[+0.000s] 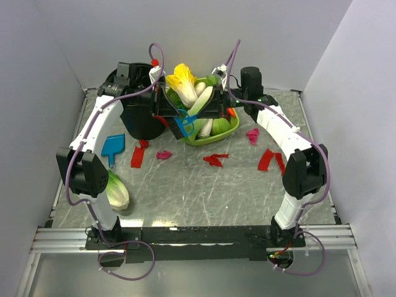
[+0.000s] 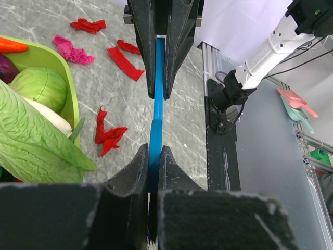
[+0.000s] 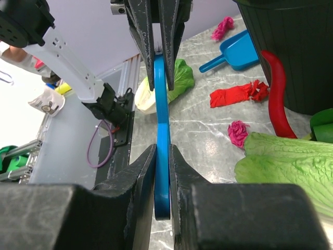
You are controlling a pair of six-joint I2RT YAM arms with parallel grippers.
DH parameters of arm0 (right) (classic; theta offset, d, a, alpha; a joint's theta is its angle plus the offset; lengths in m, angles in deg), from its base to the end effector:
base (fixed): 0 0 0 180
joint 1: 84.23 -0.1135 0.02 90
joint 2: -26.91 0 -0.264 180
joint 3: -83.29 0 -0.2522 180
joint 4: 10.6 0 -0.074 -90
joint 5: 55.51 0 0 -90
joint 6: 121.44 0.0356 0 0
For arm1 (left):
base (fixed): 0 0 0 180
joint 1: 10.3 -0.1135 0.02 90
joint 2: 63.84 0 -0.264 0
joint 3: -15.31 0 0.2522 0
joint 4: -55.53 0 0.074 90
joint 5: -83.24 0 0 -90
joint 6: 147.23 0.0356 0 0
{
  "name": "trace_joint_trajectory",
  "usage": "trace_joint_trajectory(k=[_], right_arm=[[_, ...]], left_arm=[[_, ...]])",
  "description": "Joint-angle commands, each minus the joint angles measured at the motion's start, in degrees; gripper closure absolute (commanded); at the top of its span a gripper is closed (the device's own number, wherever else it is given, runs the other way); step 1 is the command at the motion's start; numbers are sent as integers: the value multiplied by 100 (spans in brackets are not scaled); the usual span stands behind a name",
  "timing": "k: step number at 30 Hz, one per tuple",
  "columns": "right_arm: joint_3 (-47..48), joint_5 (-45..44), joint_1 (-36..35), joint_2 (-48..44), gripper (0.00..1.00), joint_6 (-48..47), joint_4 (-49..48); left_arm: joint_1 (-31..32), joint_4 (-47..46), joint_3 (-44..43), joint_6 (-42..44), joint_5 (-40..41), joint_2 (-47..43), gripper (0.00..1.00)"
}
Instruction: Sweep away the paper scraps from the table
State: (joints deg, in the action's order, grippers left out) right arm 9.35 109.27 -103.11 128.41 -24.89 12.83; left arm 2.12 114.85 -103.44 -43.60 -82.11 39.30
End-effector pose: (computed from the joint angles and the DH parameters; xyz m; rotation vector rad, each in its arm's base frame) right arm 0.3701 0.1629 0.3653 -1.0935 1.5722 1.5174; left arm 0.3665 -0.1160 0.3811 1.0478 1.7239 -1.4705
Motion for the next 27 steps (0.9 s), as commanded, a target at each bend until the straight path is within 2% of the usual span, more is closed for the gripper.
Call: trace_joint_trajectory(k=[1, 4, 6, 7, 9, 10, 11, 12, 17, 19, 20, 23, 27], right_arm=[[61, 115, -46, -15, 80, -31, -211], [96, 124, -46, 2, 87, -100, -115], [183, -33, -46, -41, 97, -328, 174], [323, -191, -46, -85, 100, -590, 697], [421, -1179, -38, -287, 100, -900, 1158], [430, -1438, -20, -384, 100, -1144, 1334], [421, -1614, -11, -593, 100, -1364, 1701], [413, -2173, -11, -709, 100, -1567, 1905], [-167, -3205, 112, -1630, 100, -2341, 2477], [-474, -3574, 147, -1860, 100, -2439, 2601], [-597, -3663, 147, -2105, 100, -2447, 2627], [-1124, -3769, 156, -2545, 100, -2535, 2575], [-1406, -3822, 147, -2749, 100, -2535, 2663]], left_arm=[[-21, -144, 31, -36, -217, 58, 99], [-21, -188, 31, -79, -147, 67, 99], [-21, -249, 14, -194, 168, 58, 79], [-30, -215, -12, -89, 292, 14, 67], [-91, -39, -57, 122, 677, -65, 55], [-117, 49, -31, 262, 801, -213, 46], [-187, 102, -13, 324, 933, -310, 43], [-223, 163, 83, 360, 1143, -424, 41], [-468, 804, 592, 650, 3198, -1294, 27], [-478, 893, 1084, 702, 4076, -1664, 25], [-487, 876, 1277, 685, 4916, -1760, 25], [-530, 666, 2086, 378, 6509, -2077, 25], [-820, -27, 3280, -202, 7464, -2481, 25]])
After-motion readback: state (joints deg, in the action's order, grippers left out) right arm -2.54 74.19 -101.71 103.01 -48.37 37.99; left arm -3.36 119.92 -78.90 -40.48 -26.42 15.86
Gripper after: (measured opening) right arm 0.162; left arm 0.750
